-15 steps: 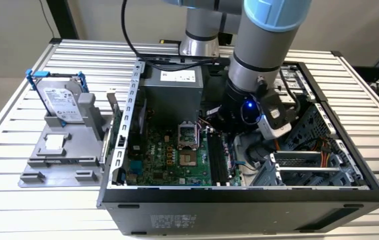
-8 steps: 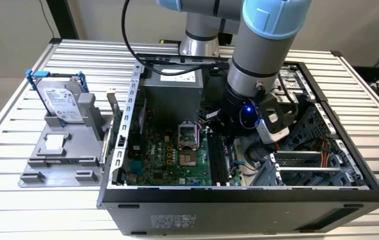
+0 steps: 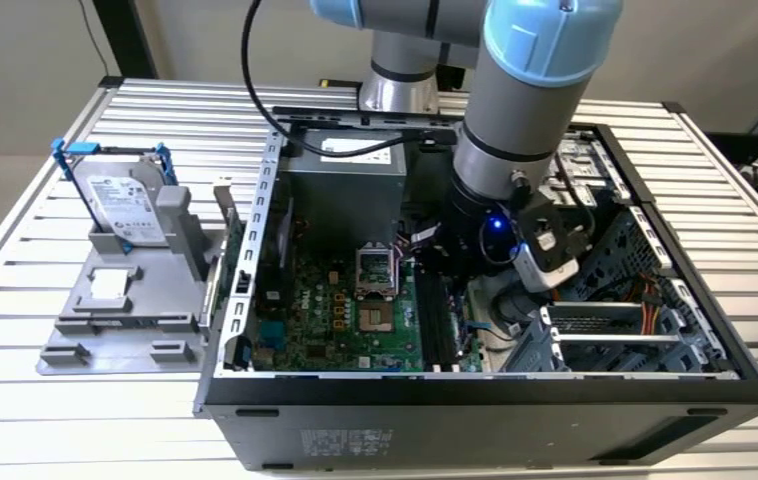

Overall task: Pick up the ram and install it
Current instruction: 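Insert the ram into the slot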

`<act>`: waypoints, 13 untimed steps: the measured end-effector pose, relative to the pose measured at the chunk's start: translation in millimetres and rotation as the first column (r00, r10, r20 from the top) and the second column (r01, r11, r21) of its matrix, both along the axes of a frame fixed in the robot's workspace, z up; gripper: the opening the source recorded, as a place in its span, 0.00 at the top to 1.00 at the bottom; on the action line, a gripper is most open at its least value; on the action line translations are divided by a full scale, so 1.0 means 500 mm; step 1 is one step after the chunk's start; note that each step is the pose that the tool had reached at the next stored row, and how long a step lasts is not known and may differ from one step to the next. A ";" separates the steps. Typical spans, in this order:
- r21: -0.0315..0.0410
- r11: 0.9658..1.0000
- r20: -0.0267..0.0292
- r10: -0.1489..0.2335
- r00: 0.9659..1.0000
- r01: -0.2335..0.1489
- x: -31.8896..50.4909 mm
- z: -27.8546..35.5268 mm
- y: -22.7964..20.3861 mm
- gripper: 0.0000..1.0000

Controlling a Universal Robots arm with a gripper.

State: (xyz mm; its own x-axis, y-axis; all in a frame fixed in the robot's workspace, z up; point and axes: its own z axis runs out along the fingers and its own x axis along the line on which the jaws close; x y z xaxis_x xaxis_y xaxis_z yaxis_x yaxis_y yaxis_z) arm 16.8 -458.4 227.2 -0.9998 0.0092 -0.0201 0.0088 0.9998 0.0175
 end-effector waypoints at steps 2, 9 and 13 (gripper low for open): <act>0.000 1.000 0.000 0.000 1.000 0.000 -0.005 0.000 -0.0001 1.00; 0.000 1.000 0.000 0.000 1.000 0.000 -0.008 -0.007 -0.0026 1.00; 0.000 1.000 0.000 0.000 1.000 0.000 -0.008 -0.014 -0.0027 1.00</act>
